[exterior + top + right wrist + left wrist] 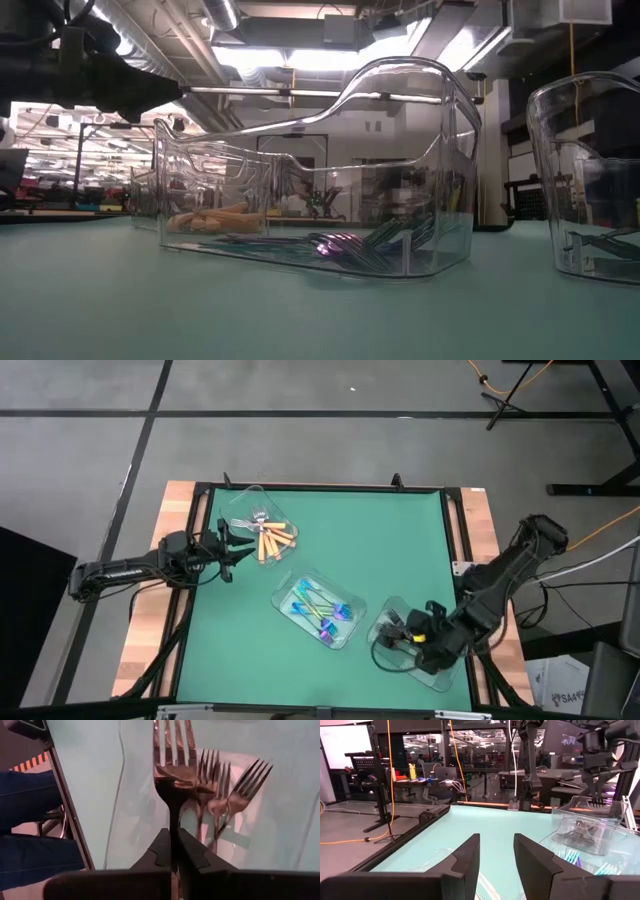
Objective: Sort silverware by color (type)
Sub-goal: Put black fork into the bottom transparent bin
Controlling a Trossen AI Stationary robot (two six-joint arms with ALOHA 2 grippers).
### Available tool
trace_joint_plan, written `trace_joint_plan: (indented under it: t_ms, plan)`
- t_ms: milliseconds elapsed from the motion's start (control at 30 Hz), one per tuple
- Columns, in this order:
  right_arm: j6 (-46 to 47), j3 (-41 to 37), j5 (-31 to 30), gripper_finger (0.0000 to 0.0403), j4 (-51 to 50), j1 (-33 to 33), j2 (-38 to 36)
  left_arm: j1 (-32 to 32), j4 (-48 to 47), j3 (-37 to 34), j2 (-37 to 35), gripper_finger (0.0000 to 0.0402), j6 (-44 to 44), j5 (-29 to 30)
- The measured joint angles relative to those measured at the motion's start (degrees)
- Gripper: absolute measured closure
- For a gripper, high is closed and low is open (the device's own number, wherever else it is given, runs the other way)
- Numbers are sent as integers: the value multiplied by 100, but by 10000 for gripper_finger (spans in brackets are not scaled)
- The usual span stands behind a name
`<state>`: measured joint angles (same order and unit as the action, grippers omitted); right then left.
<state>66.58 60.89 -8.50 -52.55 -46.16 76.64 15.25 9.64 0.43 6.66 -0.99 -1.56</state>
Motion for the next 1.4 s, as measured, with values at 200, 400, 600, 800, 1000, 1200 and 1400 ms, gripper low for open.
trace_joint_plan:
  t_ms: [200, 400, 600, 800, 1000, 1200, 1400]
  plan:
    - [716, -510, -388, 402, 182, -447, 9, 0, -17, 0, 0, 288, 4, 1]
    - [971, -1199, -652, 402, 836, -487, 11, 0, -17, 0, 0, 288, -24, -1]
    - [1017, -1713, -697, 402, 1365, -487, 12, 0, -17, 0, 0, 288, -28, -1]
    - [1027, -1801, -697, 402, 1357, -487, 13, 0, -17, 0, 0, 288, -31, 0]
    - [1008, -1801, -664, 393, 1354, -486, 13, 0, -17, 0, 0, 288, -33, -1]
    - [1006, -1801, -541, 340, 1352, -485, 13, 0, -17, 0, 0, 288, -33, -1]
    - [1004, -1801, -539, 317, 1366, -483, 13, 0, -15, 0, 0, 288, -33, -1]
